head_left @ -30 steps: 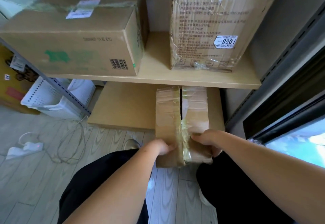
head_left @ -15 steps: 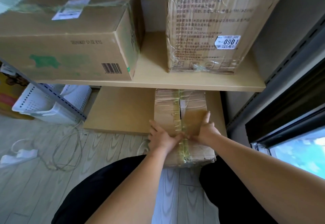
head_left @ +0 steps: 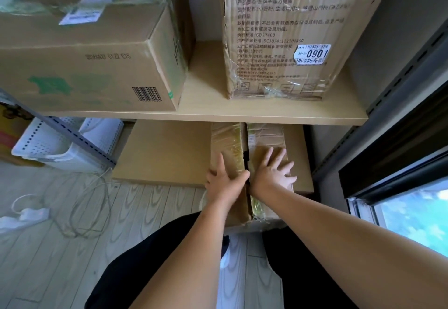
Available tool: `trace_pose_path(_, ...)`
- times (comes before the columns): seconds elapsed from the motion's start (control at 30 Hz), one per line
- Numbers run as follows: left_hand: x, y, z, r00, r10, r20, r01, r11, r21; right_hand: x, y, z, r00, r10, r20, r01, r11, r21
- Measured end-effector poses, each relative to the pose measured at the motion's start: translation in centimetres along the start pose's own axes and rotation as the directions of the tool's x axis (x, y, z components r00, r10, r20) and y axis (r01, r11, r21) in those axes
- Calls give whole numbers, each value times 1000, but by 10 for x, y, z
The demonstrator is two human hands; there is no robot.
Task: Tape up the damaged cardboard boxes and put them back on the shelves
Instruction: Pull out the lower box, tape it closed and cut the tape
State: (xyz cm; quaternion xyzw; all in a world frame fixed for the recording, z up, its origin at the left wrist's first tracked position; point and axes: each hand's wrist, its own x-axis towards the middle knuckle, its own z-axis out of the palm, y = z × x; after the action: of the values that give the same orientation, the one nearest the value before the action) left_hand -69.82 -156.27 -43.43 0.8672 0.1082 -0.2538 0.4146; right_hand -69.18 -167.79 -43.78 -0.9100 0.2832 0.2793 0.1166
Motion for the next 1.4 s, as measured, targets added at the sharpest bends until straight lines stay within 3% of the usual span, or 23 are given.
trace_pose_path(0.1,-2,-3,6,999,34,-39,-31,997,73,3,-4,-11,998,7,61,-9,999,33)
trace_pose_path(0.3,-4,2,0,999,39,10,-40,987,156,-14,30,-25,947,-287,143,297,953,-56)
trace_pose_path(0.43,-8,2,6,1000,30,6,-31,973,230,-19,50,-29,908,-380,175,396,915,-70)
trace_pose_path(0.63,-8,5,18,989,-6,-146,34,982,188,-21,39,2,961,-276,25,275,936,-222)
trace_pose_path(0.73,-3,5,16,981,-24,-195,58,984,170,-13,36,0,968,-248,34,250,954,-163)
trace_pose_path(0.83,4,8,11,984,-72,-162,98,983,158,-4,40,-17,982,-172,76,172,985,2)
trace_pose_path(0.97,4,6,4,991,-92,-102,111,973,203,-10,38,-25,981,-77,181,80,997,-11)
trace_pose_path(1.4,-25,-33,-2,971,-223,-87,239,915,324,-51,48,13,998,29,61,-35,993,111)
